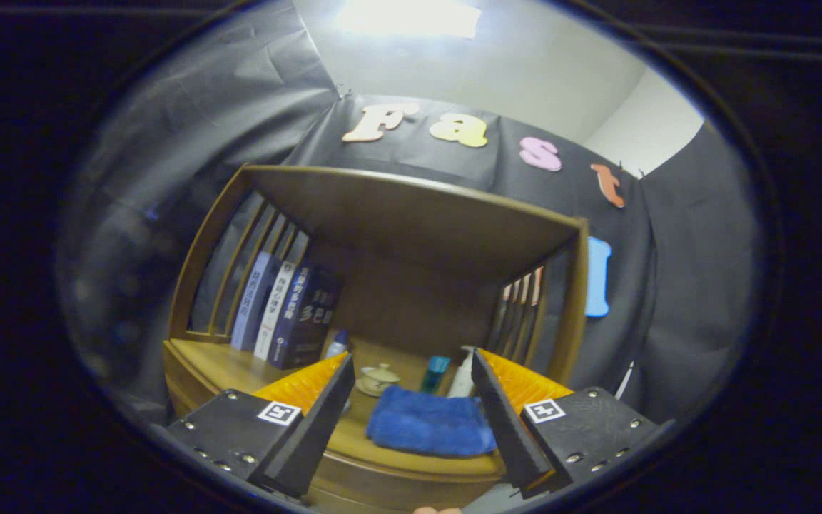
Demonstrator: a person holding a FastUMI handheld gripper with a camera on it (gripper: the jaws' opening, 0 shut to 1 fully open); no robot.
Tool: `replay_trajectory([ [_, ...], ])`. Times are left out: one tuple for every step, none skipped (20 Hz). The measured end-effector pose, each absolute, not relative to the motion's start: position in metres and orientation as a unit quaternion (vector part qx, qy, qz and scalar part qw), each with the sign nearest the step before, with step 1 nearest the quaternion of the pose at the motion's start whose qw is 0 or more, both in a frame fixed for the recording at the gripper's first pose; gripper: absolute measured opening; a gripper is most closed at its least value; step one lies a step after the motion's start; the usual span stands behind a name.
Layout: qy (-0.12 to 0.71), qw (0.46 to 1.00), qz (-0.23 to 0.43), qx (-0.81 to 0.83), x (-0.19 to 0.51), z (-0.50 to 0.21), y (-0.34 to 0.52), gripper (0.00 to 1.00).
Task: Pull open the drawer, take out the items inside it, and place them on the countertop above the cabinet.
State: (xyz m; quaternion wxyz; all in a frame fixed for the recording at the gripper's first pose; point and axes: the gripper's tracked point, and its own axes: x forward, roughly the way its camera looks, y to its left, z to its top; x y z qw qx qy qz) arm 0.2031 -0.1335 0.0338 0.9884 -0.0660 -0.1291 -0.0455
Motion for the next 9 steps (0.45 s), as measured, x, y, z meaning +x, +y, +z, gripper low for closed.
replay_trajectory([
  [-0.131, 0.988, -0.051, -0.059, 0.196, 0.037, -0.151, 0.98],
  [-0.13, 0.989, -0.053, -0.052, 0.188, 0.037, -0.167, 0.98],
  [-0.129, 0.989, -0.054, -0.049, 0.18, 0.036, -0.183, 0.98],
  [-0.128, 0.989, -0.052, -0.049, 0.172, 0.033, -0.198, 0.98],
  [-0.125, 0.99, -0.046, -0.052, 0.165, 0.028, -0.209, 0.98],
  [-0.119, 0.991, -0.037, -0.052, 0.156, 0.02, -0.218, 0.98],
  [-0.108, 0.992, -0.03, -0.05, 0.147, 0.011, -0.227, 0.98],
  [-0.095, 0.994, -0.027, -0.044, 0.139, -0.001, -0.236, 0.98],
  [-0.081, 0.996, -0.022, -0.032, 0.13, -0.014, -0.243, 0.98],
])
